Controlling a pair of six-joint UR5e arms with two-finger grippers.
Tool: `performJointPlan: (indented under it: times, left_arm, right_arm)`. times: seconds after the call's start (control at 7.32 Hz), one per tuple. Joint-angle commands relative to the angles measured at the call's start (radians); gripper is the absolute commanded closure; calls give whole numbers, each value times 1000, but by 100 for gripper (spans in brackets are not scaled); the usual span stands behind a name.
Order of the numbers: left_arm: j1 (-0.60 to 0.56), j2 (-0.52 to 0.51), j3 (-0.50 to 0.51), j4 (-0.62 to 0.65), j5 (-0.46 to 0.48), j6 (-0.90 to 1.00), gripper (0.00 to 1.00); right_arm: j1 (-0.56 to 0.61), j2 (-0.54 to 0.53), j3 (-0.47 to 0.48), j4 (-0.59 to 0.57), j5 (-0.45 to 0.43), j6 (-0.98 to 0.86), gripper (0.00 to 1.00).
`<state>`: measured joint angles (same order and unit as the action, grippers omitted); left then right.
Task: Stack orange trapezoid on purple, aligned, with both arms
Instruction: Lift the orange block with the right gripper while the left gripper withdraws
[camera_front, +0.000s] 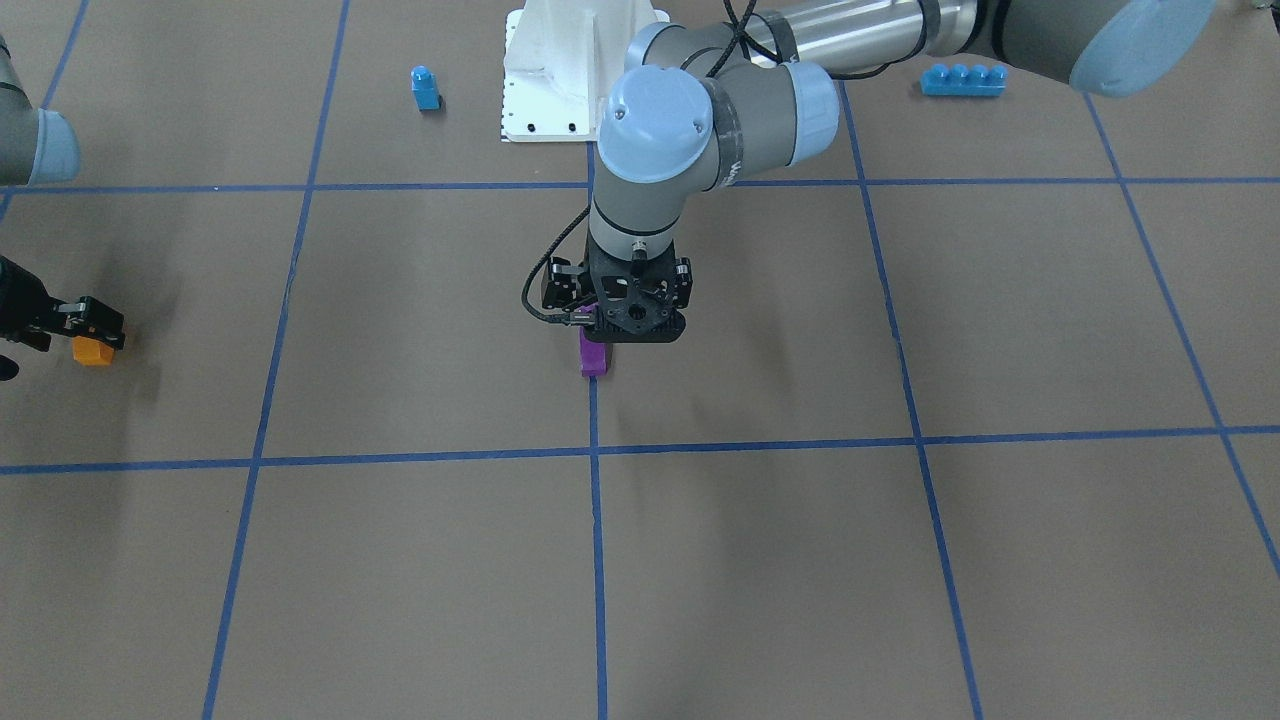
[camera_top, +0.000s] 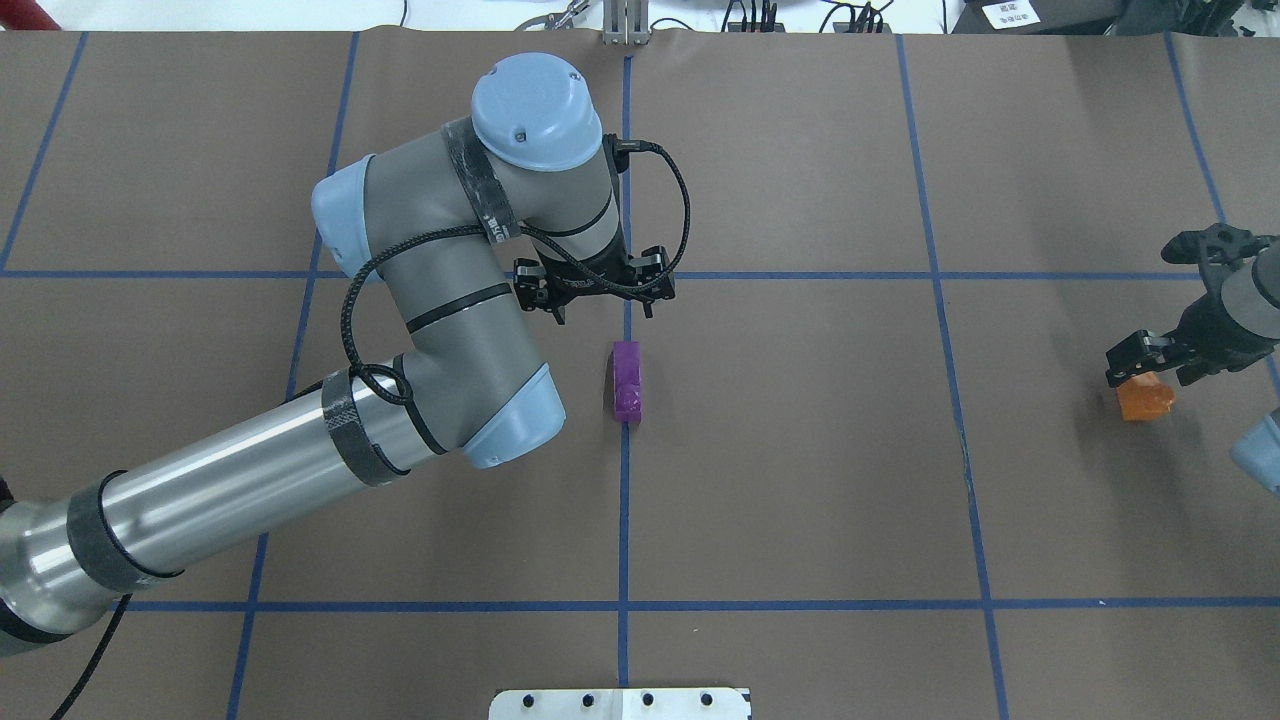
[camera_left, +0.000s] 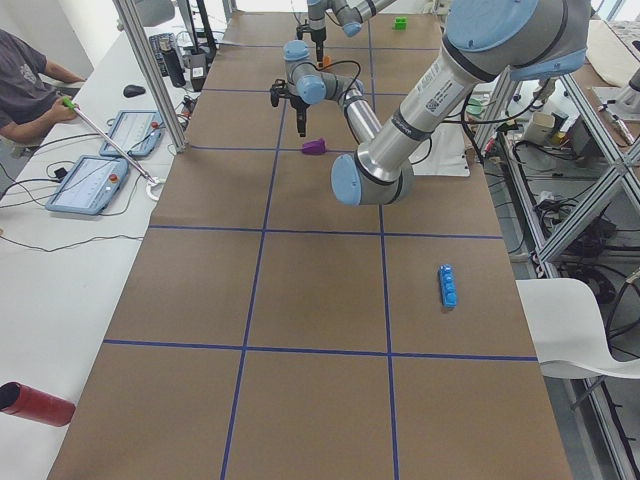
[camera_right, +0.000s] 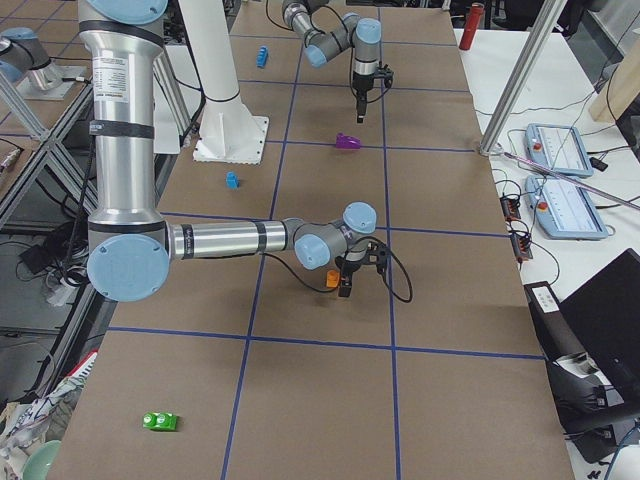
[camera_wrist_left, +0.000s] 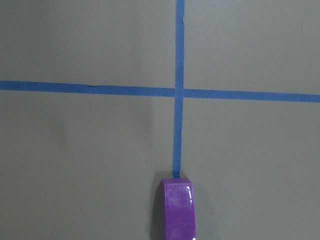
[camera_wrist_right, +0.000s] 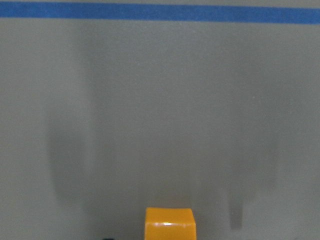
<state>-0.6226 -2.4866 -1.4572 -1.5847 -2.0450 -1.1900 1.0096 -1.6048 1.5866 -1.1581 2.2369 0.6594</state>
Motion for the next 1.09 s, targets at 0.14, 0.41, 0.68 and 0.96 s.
performJointPlan:
  times: [0.14, 0.41, 0.68, 0.96]
  left_arm:
    - [1, 0, 0, -1, 0, -17, 0]
    - [1, 0, 0, 0, 0, -17, 0]
    - [-11, 5, -8, -1, -3, -7, 0]
    - [-43, 156, -168, 0, -18, 66, 0]
  right_arm:
    - [-9, -30, 1, 69, 4, 0, 87]
    - [-11, -29, 9, 69, 19, 0, 100]
    - [-9, -14, 86, 33, 33, 17, 100]
    - [-78, 150, 153, -70, 21, 200, 100]
